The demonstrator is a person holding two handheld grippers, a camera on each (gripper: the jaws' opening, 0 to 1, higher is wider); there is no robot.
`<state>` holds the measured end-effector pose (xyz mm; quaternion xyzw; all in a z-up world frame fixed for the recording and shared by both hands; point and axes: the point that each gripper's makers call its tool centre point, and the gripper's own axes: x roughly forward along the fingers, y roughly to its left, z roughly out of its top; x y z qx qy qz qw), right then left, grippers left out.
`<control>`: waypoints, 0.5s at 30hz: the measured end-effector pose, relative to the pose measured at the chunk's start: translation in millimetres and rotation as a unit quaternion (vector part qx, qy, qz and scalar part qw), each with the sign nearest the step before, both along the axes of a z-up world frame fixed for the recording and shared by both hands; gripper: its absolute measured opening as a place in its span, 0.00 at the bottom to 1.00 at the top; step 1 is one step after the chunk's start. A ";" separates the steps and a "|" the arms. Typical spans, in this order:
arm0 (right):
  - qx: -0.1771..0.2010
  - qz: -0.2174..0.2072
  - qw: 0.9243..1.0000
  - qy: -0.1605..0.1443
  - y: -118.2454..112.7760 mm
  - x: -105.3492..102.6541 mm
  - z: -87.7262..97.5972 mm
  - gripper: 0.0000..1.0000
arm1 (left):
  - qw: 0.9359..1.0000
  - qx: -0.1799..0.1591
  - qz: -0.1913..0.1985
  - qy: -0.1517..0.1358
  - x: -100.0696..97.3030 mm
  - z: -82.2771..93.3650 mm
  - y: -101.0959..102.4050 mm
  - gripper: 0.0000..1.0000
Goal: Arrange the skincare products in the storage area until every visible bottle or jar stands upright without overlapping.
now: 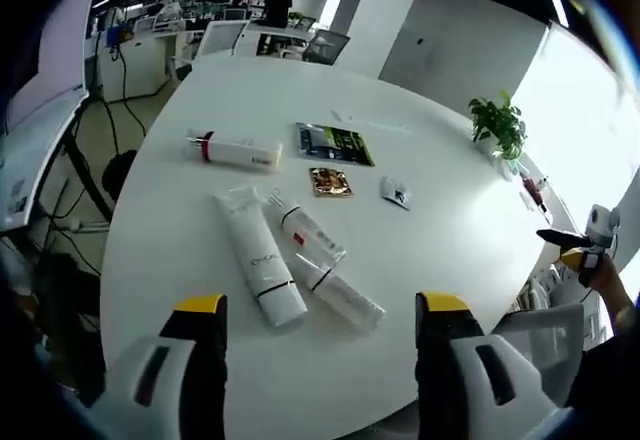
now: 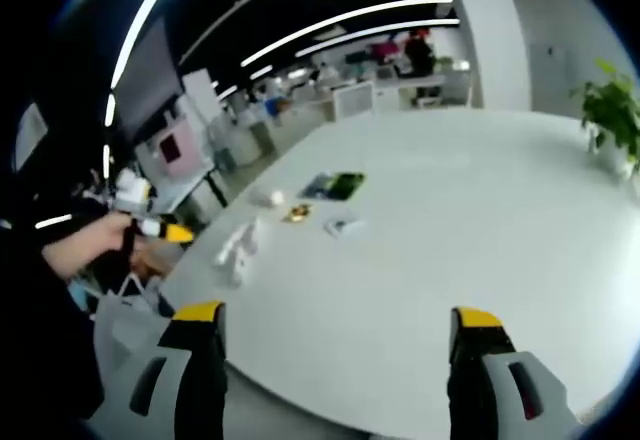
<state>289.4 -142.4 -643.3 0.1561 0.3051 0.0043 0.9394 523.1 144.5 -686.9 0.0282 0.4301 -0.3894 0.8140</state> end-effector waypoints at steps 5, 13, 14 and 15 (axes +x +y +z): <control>0.004 -0.002 1.000 0.001 1.9 1.3 -1.7 0.95 | 1.000 0.012 -0.006 -0.001 6.7 -6.2 -2.0 0.69; 0.009 -0.002 1.000 0.000 3.7 3.1 -2.9 0.95 | 1.000 0.027 -0.006 0.006 23.2 -13.3 -2.9 0.70; 0.013 -0.005 1.000 -0.001 3.0 3.4 -2.7 0.95 | 1.000 0.027 -0.005 0.005 25.8 -13.7 -3.5 0.70; 0.014 -0.007 1.000 -0.001 1.4 3.6 -2.7 0.95 | 1.000 0.027 -0.005 0.005 27.4 -14.2 -4.1 0.70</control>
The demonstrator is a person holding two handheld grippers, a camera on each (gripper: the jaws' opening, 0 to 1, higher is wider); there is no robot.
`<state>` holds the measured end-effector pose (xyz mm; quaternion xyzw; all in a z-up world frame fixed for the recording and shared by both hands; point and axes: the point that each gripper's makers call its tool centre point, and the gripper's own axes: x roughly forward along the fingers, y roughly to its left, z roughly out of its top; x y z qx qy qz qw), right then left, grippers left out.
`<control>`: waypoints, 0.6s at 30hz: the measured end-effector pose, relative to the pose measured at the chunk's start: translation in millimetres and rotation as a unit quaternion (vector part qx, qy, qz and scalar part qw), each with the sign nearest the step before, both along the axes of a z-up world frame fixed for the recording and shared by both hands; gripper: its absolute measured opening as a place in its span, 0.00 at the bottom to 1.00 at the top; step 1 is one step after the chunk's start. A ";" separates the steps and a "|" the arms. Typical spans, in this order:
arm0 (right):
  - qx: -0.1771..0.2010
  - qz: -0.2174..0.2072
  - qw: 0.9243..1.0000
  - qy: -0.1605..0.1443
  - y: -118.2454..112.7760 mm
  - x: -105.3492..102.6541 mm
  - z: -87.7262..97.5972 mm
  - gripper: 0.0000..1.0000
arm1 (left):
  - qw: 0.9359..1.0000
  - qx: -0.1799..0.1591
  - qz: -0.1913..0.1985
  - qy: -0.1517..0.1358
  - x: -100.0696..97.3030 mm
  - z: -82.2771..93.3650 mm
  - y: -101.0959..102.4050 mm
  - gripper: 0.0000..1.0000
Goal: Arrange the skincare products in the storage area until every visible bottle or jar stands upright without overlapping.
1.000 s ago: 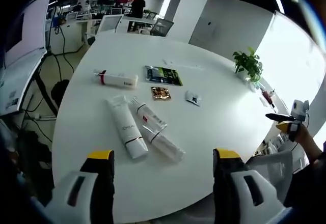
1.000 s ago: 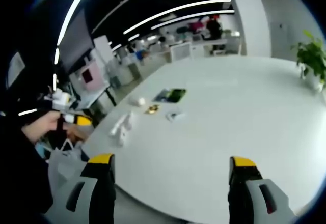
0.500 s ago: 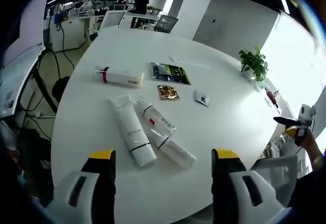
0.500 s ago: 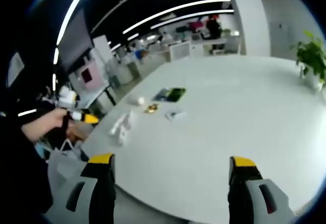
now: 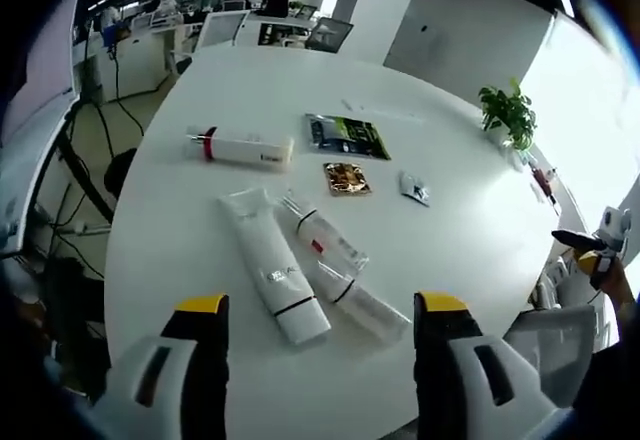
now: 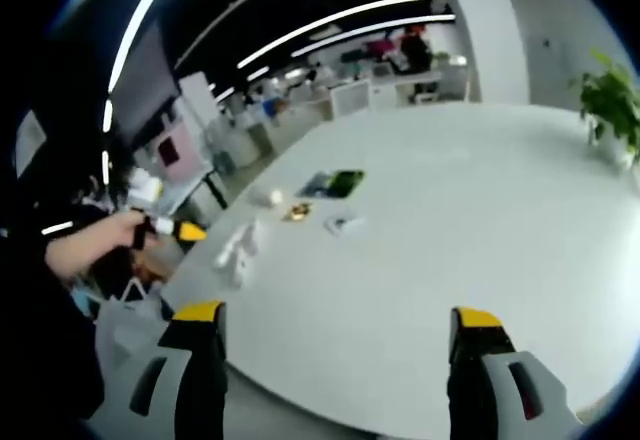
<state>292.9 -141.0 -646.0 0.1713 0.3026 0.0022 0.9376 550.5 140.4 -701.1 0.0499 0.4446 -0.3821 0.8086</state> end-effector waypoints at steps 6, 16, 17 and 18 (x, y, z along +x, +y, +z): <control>-0.002 -0.004 1.000 0.004 -2.6 -0.7 -1.2 0.95 | 1.000 0.004 0.006 0.005 10.4 -7.5 -2.4 0.69; -0.003 -0.003 1.000 0.011 -2.0 0.8 -3.6 0.95 | 1.000 0.010 0.005 0.007 22.8 -13.9 -3.6 0.68; -0.003 -0.003 1.000 0.012 -2.4 0.8 -4.1 0.95 | 1.000 0.012 0.005 0.007 24.6 -15.2 -3.4 0.68; -0.003 -0.003 1.000 0.013 -2.3 0.5 -4.3 0.95 | 1.000 0.013 0.006 0.007 25.7 -16.1 -3.3 0.68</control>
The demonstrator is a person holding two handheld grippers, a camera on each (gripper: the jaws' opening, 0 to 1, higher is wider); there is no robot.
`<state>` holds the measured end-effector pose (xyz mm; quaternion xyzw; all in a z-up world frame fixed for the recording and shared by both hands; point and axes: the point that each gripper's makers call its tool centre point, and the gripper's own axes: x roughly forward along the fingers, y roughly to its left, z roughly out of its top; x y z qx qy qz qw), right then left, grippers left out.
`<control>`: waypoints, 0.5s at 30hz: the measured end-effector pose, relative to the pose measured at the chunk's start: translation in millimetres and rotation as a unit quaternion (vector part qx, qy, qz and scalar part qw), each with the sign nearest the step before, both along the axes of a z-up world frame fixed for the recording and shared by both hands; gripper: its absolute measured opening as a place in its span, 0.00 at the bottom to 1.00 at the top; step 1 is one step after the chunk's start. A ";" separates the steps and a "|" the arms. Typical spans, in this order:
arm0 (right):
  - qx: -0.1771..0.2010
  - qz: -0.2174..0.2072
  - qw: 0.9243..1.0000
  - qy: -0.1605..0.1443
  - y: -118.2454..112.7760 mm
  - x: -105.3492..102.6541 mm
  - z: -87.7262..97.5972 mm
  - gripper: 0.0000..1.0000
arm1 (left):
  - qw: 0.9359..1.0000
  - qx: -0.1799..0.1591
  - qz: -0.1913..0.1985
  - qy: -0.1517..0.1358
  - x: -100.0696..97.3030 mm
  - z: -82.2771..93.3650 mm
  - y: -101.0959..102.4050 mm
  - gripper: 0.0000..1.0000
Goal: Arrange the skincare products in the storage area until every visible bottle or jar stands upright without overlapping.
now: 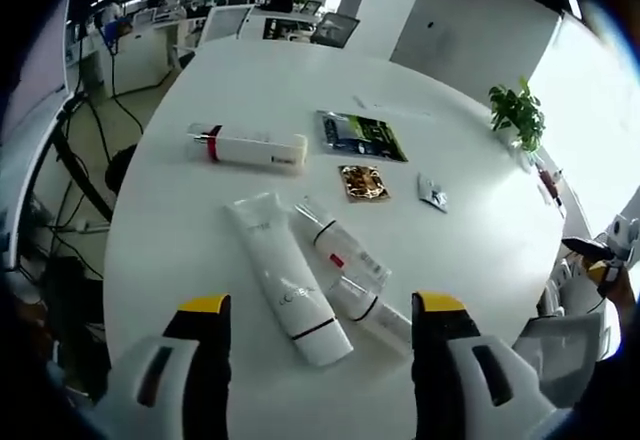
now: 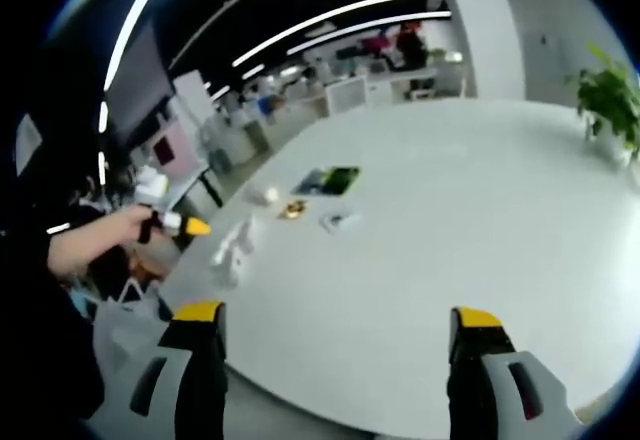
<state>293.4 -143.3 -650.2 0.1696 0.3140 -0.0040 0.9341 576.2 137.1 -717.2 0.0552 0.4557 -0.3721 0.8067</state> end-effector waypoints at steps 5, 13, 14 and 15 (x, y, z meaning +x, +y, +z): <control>0.000 -0.003 1.000 0.002 -1.6 -0.8 -0.6 0.95 | 1.000 0.008 0.002 0.005 5.4 -6.9 1.2 0.68; 0.003 -0.004 1.000 0.014 -2.0 -2.7 -7.2 0.95 | 1.000 0.009 0.016 0.019 10.5 -17.9 -0.1 0.65; 0.003 -0.003 1.000 0.014 -2.1 -1.5 -6.6 0.95 | 1.000 0.009 0.018 0.020 11.2 -19.3 -0.5 0.63; 0.003 -0.004 1.000 0.013 -2.4 -0.5 -6.0 0.95 | 1.000 0.008 0.022 0.021 13.2 -21.5 -0.8 0.61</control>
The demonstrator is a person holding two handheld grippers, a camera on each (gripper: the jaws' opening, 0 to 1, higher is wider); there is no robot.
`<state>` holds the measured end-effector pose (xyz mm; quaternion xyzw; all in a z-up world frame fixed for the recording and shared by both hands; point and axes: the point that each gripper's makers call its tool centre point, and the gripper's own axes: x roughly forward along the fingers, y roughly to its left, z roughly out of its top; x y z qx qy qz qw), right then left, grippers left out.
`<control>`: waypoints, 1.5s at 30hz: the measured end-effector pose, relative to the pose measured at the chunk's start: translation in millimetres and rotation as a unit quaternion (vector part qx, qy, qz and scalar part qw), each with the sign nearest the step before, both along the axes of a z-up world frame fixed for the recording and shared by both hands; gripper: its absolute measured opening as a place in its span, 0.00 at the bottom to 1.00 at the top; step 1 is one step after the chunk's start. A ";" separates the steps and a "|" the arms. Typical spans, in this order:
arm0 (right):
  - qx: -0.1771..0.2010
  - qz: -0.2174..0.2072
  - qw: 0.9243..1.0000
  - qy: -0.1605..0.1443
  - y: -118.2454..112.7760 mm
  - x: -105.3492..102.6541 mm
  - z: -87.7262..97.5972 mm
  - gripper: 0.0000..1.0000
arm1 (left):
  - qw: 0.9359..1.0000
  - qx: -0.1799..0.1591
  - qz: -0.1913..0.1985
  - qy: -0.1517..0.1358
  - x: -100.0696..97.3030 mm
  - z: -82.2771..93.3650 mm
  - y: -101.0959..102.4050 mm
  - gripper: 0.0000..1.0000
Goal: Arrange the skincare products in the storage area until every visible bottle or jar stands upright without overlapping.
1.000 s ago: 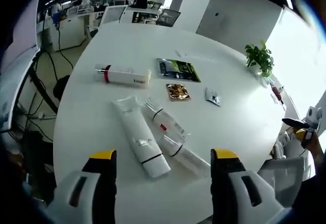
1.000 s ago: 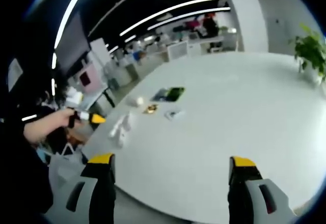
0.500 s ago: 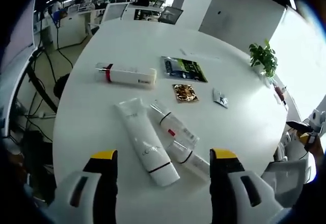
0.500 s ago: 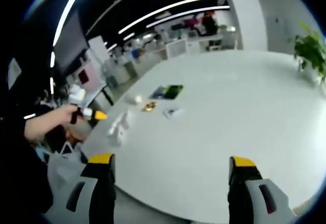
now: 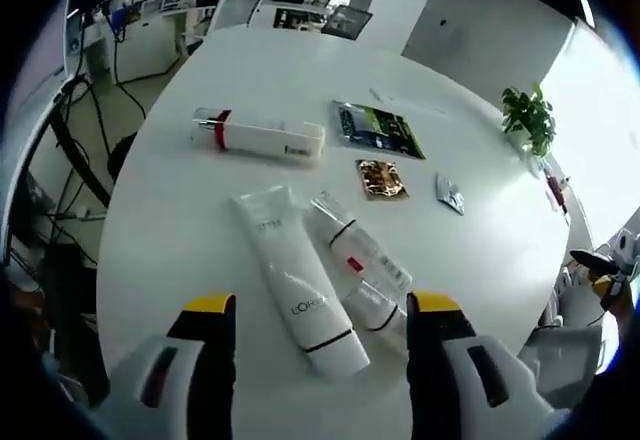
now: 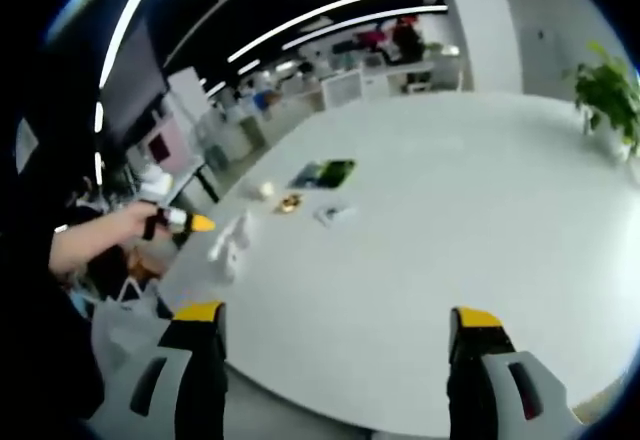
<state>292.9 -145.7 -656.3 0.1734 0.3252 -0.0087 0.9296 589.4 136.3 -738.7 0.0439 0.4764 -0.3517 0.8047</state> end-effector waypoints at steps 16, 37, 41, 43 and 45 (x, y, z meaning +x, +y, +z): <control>0.006 0.005 1.000 0.006 -4.3 9.6 -6.9 0.95 | 1.000 0.012 0.012 -0.005 11.2 -19.4 -5.9 0.52; 0.005 0.001 1.000 0.017 -6.6 6.0 -14.7 0.95 | 0.999 0.029 0.017 -0.021 33.1 -34.2 -19.3 0.46; 0.006 -0.004 1.000 0.018 -9.1 5.4 -14.9 0.95 | 0.999 0.041 0.014 -0.025 34.5 -34.4 -17.4 0.45; 0.004 -0.005 1.000 0.020 -10.0 4.2 -15.1 0.95 | 0.999 0.045 0.012 -0.026 35.5 -35.3 -16.8 0.44; 0.003 -0.004 1.000 0.022 -10.8 3.2 -15.3 0.95 | 0.998 0.049 0.012 -0.027 37.3 -37.3 -15.4 0.42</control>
